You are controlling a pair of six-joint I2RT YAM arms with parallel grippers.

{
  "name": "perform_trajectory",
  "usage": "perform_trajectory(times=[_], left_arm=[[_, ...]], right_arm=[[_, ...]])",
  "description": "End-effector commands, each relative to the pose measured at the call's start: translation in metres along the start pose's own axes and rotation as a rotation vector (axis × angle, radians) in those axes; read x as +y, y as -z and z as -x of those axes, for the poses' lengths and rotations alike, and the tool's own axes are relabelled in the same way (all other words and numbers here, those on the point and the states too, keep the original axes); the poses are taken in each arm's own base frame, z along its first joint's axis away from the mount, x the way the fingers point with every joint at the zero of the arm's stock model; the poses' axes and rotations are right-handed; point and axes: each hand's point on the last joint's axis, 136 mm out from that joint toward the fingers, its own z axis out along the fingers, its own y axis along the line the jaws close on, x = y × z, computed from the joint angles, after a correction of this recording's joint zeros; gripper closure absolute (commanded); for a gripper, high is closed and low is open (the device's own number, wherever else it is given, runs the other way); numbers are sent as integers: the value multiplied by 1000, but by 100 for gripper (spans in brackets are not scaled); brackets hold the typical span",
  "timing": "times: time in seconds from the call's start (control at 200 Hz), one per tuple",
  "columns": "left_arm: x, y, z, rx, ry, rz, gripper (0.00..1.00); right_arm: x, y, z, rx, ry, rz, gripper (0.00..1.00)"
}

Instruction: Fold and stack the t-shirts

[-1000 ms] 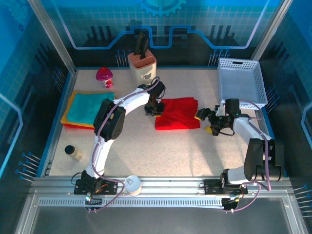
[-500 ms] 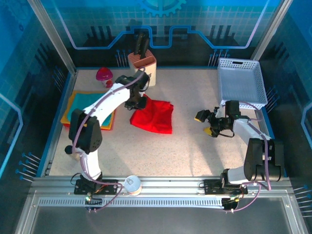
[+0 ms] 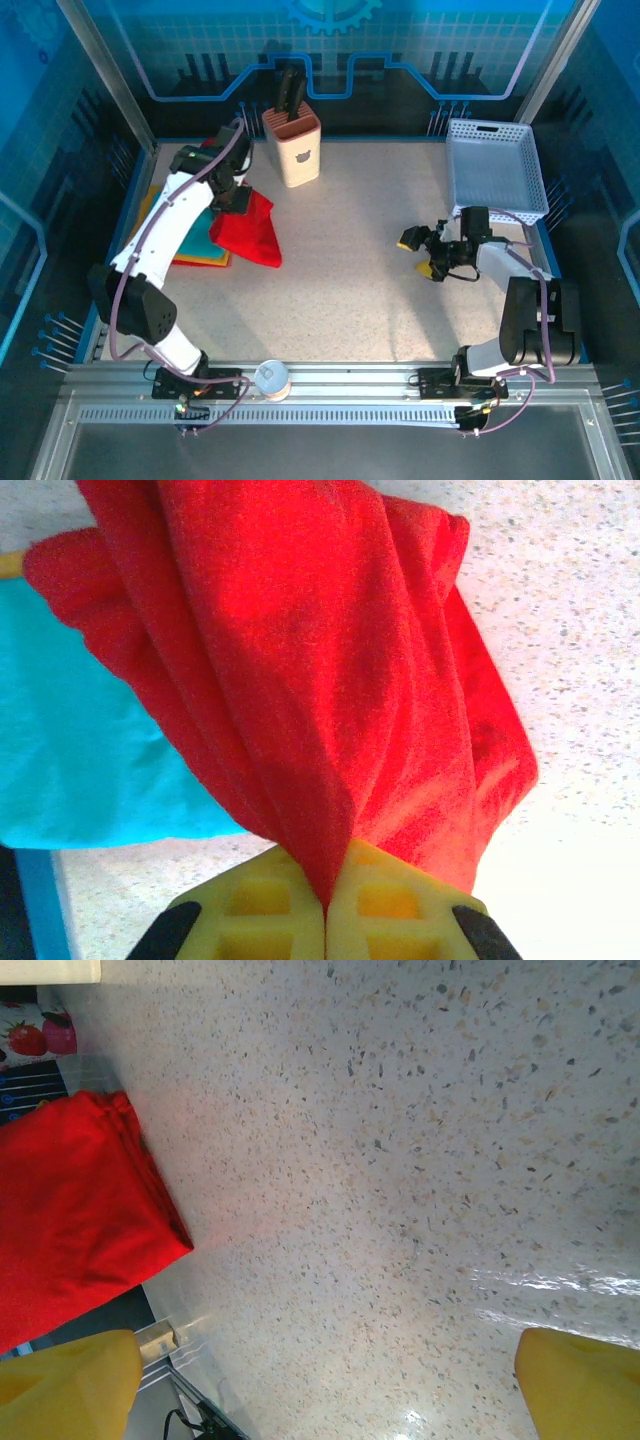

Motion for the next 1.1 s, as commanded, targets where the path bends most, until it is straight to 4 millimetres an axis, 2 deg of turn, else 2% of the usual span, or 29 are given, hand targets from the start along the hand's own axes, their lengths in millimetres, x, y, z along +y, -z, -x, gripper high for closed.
perform_trajectory(times=[0.0, 0.13, 0.475, 0.866, 1.096], left_arm=[[18, 34, 7, -87, -62, 28, 100], [29, 50, 12, -126, -101, 59, 100], [53, 80, 27, -171, -64, 74, 100], [73, 77, 23, -136, -23, 110, 100], [86, 61, 19, -100, 19, 114, 100]], right_arm=[[-2, 0, -1, 18, -3, 20, 4], [0, 1, -1, 20, -8, 25, 4], [6, 3, 2, 20, 0, 20, 5], [8, 3, 2, 32, 2, 10, 5], [9, 2, 2, 39, 4, 4, 5]])
